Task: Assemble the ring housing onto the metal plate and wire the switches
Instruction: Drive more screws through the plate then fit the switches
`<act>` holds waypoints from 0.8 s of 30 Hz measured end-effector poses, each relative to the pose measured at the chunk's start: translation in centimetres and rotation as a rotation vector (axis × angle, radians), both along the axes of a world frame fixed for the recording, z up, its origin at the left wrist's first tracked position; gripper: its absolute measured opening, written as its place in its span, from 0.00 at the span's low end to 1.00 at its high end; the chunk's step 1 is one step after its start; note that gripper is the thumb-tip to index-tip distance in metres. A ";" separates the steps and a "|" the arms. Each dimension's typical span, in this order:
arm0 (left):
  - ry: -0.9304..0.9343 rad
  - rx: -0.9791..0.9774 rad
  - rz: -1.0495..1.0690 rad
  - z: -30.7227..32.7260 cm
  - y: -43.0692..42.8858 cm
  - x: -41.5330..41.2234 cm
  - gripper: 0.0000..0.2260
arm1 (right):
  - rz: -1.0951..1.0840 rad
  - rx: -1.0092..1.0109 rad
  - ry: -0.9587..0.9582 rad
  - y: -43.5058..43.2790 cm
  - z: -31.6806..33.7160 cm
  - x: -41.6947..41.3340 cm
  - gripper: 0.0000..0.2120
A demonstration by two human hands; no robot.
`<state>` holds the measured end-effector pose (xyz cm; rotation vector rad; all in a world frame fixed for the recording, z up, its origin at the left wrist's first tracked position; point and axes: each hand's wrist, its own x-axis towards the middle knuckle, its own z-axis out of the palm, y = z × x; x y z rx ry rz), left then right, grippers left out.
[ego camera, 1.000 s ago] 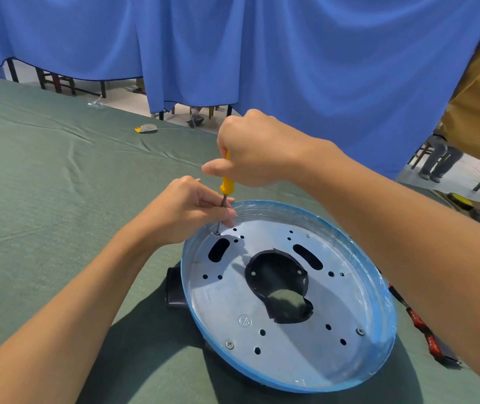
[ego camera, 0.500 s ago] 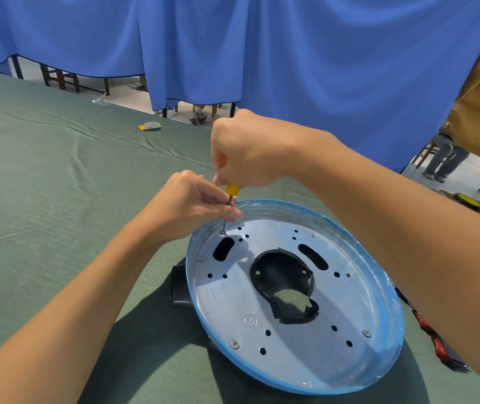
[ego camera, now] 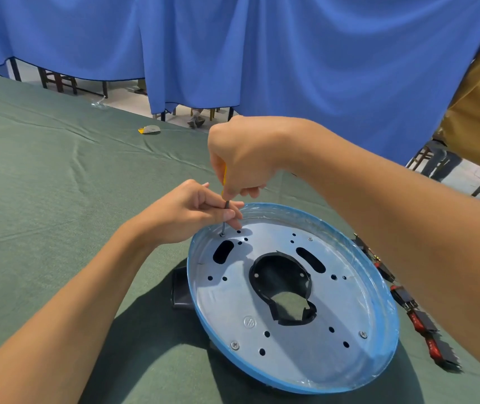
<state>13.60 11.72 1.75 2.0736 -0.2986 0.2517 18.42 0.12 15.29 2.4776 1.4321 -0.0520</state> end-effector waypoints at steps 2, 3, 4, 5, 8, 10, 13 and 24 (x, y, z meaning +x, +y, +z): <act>-0.007 -0.013 0.025 0.1 -0.1 -0.1 0.07 | -0.034 0.015 0.023 -0.1 -0.1 0.2 0.12; -0.030 -0.012 0.058 0.1 -0.2 -0.1 0.07 | -0.054 0.017 0.029 -0.2 -0.1 0.2 0.14; -0.062 -0.006 0.102 0.1 -0.3 0.0 0.06 | -0.079 0.020 0.037 -0.2 -0.2 0.2 0.15; -0.094 -0.003 0.145 0.1 -0.4 0.1 0.05 | -0.112 0.021 0.050 -0.1 -0.2 0.3 0.15; -0.133 0.014 0.187 0.0 -0.6 0.1 0.05 | -0.189 -0.009 0.083 0.2 -0.2 0.2 0.15; -0.115 0.052 0.167 -0.2 -0.6 0.2 0.02 | -0.206 -0.034 0.088 0.4 -0.1 0.2 0.15; -0.068 0.058 0.097 -0.2 -0.4 0.3 0.06 | -0.164 -0.049 0.106 0.1 0.3 0.4 0.13; 0.031 -0.089 0.065 -0.5 -0.3 0.2 0.05 | -0.018 -0.154 0.018 1.2 0.4 0.9 0.13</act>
